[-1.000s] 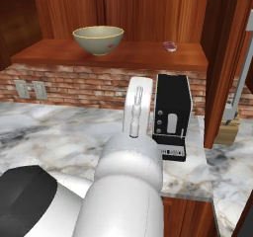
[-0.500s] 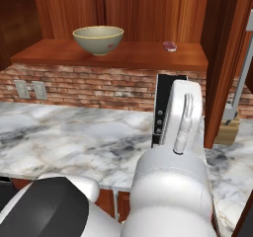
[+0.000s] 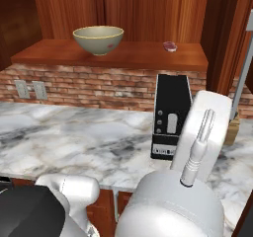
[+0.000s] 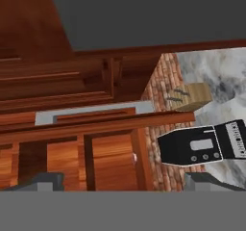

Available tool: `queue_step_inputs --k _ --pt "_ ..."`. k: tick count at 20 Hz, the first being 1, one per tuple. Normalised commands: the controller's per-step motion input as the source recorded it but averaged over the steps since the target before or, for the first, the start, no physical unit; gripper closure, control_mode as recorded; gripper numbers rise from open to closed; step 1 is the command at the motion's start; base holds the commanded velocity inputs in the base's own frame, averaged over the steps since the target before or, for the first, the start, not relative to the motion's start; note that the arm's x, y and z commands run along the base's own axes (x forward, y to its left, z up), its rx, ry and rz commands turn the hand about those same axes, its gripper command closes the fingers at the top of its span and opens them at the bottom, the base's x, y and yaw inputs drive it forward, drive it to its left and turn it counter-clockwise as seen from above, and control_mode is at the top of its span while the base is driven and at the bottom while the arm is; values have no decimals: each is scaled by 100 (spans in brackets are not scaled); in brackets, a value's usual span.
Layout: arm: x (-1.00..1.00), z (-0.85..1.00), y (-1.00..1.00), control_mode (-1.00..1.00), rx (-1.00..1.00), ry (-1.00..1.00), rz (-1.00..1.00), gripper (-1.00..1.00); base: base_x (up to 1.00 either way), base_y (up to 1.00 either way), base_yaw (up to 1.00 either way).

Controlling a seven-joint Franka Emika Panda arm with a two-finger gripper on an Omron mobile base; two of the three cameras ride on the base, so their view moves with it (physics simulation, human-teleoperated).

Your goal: Pick the mug and place it in the sink. Pick the bowl and place it in the open cabinet and then close the cabinet.

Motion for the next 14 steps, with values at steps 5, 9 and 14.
queue_step_inputs --k 5,9,14 --pt "-5 3 -1 -100 0 -1 -23 -100 0 0 0" --pt "4 3 -4 -100 0 1 -4 -100 0 0 0" --pt "13 0 -14 -100 5 3 0 -100 0 0 0"
